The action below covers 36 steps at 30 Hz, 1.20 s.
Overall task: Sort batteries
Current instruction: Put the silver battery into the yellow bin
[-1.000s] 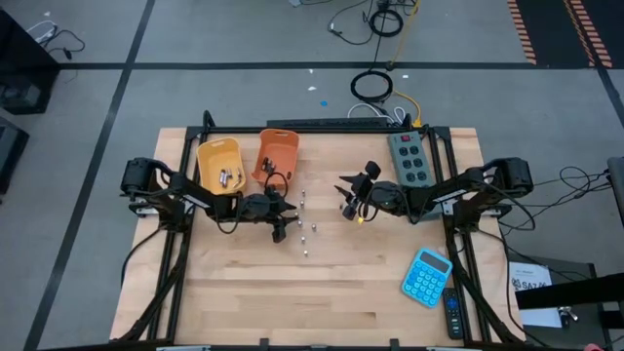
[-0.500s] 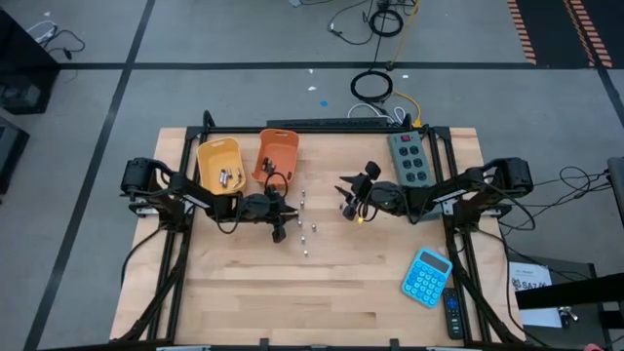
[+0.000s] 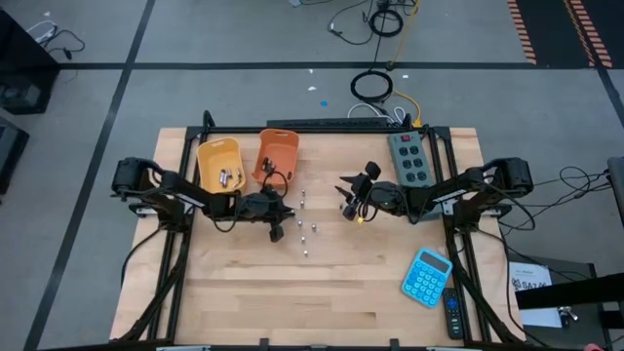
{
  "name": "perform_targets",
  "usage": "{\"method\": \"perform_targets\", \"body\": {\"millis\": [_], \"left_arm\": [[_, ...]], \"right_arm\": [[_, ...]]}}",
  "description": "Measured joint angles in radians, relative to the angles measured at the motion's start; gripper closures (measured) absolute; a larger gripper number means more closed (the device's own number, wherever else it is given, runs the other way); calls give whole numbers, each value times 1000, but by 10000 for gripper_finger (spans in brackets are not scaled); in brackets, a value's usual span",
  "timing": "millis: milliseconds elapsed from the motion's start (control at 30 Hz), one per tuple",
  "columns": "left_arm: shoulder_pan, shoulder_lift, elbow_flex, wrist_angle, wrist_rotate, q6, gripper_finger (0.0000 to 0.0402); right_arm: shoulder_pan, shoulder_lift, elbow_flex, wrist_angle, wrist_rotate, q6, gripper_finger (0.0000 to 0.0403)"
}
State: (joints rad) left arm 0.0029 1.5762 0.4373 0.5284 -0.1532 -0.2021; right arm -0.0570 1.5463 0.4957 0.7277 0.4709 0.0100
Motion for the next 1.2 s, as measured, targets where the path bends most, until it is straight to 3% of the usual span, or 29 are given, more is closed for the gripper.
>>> {"method": "perform_targets", "body": {"millis": [267, 467, 667, 800, 1200], "left_arm": [[-3, -266, -1, -293, -81, -19, 355], [-3, -469, -1, -496, -282, -34, 356], [-3, -595, -1, -691, -525, -136, 356], [-3, -661, -1, -756, -608, -197, 356], [31, -741, -1, -1126, -616, -547, 356]], "right_arm": [[0, 0, 0, -7, 0, 1, 261], [0, 0, 0, -7, 0, 5, 261], [0, 0, 0, -7, 0, 5, 261], [0, 0, 0, -7, 0, 5, 261], [0, 0, 0, -6, 0, 13, 261]]}}
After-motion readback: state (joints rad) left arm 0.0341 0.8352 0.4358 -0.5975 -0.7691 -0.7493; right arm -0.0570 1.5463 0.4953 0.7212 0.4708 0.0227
